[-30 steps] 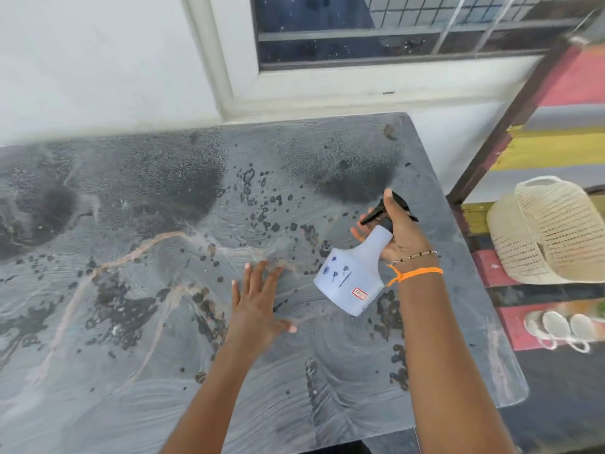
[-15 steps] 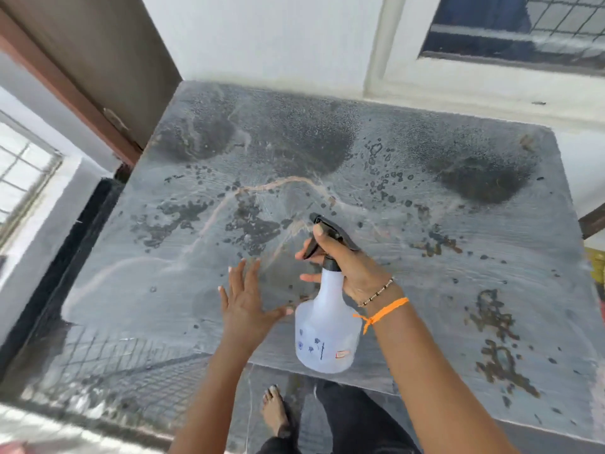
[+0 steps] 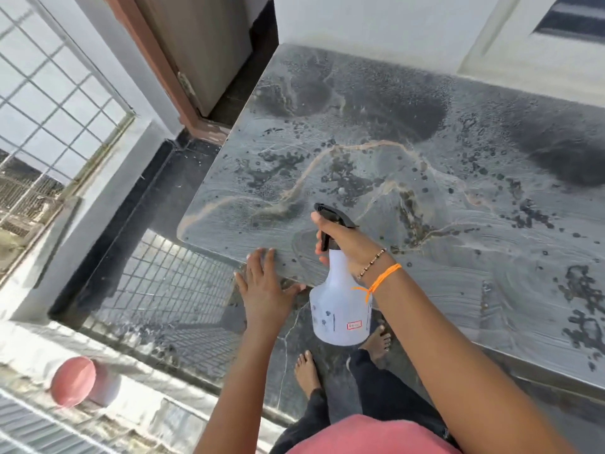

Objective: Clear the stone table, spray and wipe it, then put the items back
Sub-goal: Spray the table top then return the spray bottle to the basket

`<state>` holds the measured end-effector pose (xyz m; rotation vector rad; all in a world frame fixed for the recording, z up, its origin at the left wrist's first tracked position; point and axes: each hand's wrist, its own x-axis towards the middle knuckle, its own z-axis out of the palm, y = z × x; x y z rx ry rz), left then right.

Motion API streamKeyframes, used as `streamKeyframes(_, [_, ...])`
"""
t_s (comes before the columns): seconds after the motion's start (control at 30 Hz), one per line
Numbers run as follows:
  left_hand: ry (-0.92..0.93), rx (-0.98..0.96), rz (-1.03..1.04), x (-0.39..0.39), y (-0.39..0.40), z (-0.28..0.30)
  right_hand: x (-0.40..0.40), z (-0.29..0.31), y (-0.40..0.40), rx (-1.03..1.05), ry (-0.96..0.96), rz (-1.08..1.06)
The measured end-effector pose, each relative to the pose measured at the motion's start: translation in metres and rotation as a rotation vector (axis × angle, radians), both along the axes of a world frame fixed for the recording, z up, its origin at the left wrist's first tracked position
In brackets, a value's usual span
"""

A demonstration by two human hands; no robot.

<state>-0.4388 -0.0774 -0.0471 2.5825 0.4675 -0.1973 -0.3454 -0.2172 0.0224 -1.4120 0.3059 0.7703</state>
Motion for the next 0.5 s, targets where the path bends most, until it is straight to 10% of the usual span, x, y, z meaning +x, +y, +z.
streamKeyframes(0.23, [-0.056, 0.052, -0.481, 0.012, -0.036, 0.001, -0.031, -0.006, -0.052, 0.202, 0.051, -0.182])
streamKeyframes(0.5, [-0.018, 0.026, -0.812, 0.010, -0.095, -0.004, -0.071, -0.015, -0.112, -0.126, 0.058, -0.482])
